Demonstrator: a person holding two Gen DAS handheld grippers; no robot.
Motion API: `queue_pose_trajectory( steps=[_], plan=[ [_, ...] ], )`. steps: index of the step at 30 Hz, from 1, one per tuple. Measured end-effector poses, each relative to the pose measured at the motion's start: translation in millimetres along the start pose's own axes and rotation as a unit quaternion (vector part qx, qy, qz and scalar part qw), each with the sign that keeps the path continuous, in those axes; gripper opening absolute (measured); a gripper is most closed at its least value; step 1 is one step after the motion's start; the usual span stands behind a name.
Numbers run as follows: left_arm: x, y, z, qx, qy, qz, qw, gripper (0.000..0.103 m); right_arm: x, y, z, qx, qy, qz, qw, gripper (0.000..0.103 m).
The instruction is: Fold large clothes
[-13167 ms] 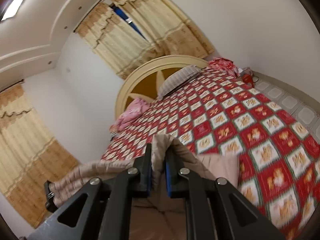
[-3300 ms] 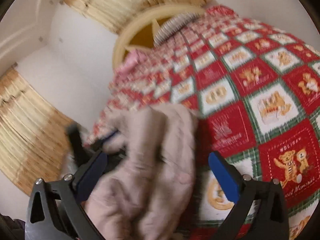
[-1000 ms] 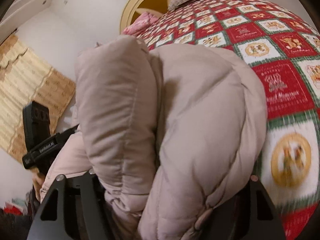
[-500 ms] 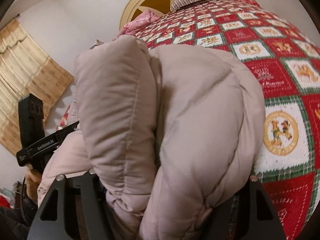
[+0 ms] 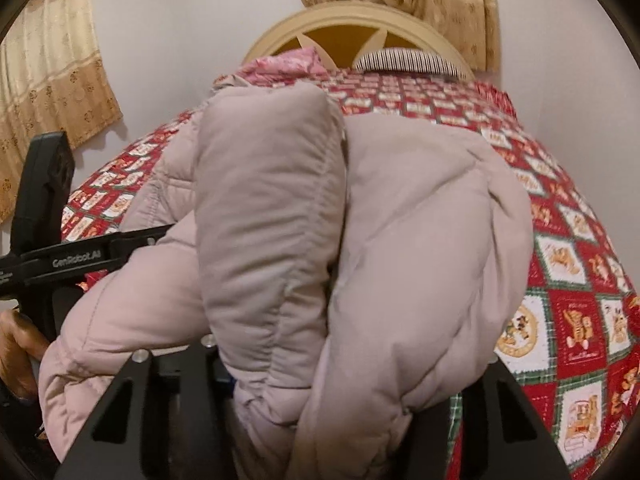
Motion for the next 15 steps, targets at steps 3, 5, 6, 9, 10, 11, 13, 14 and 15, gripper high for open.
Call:
queue_pose_trajectory(
  steps=[3,5,6,9,10,11,13,14,15],
  plan=[
    [5.0,12.3,20.1,-0.01,-0.021,0.018,0.9996,0.069,2.6,15.5,-2.9,0.006,-0.001,0.022,1.0,0.049],
    [9.9,21.7,38.8,-0.021,-0.04,0.032,0.9985,0.068,5.4,30.9,-1.0,0.01,-0.004,0.04,0.999,0.047],
    [12.8,24.9,50.1,-0.031,-0.048,0.038,0.9976,0.068,6.7,38.5,0.7,0.01,-0.006,0.049,0.999,0.047],
    [18.8,26.7,77.3,-0.062,-0.06,0.046,0.9952,0.068,9.8,65.4,8.0,-0.004,-0.005,0.08,0.997,0.046],
    [20.5,24.6,88.6,-0.075,-0.065,0.046,0.994,0.068,10.2,76.2,13.6,-0.012,-0.006,0.091,0.996,0.046],
    [22.3,21.1,101.5,-0.087,-0.073,0.044,0.9926,0.068,10.3,86.0,20.2,-0.02,-0.008,0.1,0.995,0.046],
    [25.0,13.8,124.8,-0.106,-0.088,0.039,0.9897,0.068,9.1,103.3,33.2,-0.038,-0.014,0.115,0.993,0.045],
    [26.5,10.3,136.9,-0.114,-0.094,0.036,0.9883,0.067,8.8,109.2,39.2,-0.046,-0.016,0.12,0.992,0.045],
    [28.7,5.2,152.1,-0.125,-0.101,0.034,0.9864,0.067,10.1,119.0,50.2,-0.059,-0.02,0.125,0.99,0.045]
  ],
)
Point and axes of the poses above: each gripper's, at about its wrist camera, not at the fingertips, and y roughly against the way its jaws point, z to its right, x to its top, the point moved 7 cm from there along -y, roughly the way its jaws point, and after that the axes turned 5 degrees about -z, right-handed, at the moved point
